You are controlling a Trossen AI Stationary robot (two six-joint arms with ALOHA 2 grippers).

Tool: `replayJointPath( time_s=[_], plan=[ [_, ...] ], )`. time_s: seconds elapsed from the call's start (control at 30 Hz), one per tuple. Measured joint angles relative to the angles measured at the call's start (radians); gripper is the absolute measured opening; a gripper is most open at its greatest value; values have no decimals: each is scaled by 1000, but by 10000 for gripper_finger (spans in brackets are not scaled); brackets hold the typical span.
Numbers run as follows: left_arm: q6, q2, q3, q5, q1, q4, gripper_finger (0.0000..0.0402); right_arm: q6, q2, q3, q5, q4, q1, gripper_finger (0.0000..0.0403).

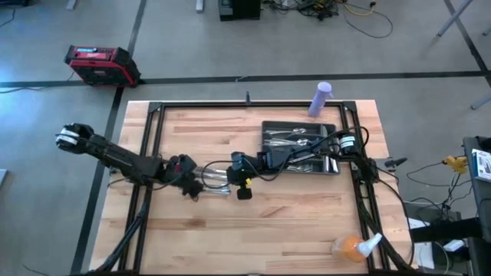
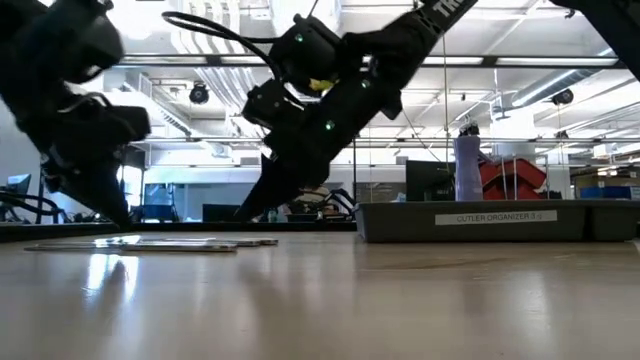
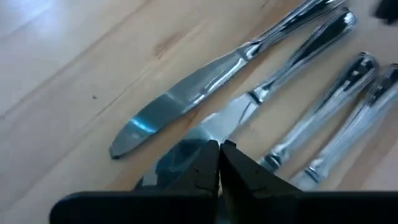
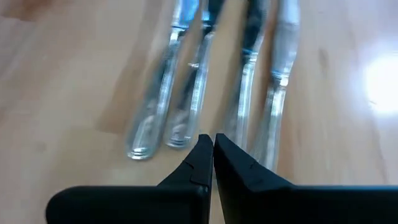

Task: Sort silverware
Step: Adjust the silver knifes, then put the silver knife into the gray silverware tray

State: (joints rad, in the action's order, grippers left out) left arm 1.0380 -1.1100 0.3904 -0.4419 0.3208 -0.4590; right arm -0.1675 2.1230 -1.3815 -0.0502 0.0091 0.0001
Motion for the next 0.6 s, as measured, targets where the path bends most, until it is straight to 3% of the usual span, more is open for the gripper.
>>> replayJointPath(
  time_s=[0.13, 0.27, 0.6],
  plan=[
    [64, -13, 0, -81, 81, -14, 0, 47, -1, 52, 24, 144, 3, 0],
    [75, -45, 0, -100, 96, -38, 0, 87, 17, 93, 24, 286, 14, 0],
    [80, -150, 0, -121, 95, -54, 0, 117, 38, 101, 28, 321, 28, 0]
  ],
)
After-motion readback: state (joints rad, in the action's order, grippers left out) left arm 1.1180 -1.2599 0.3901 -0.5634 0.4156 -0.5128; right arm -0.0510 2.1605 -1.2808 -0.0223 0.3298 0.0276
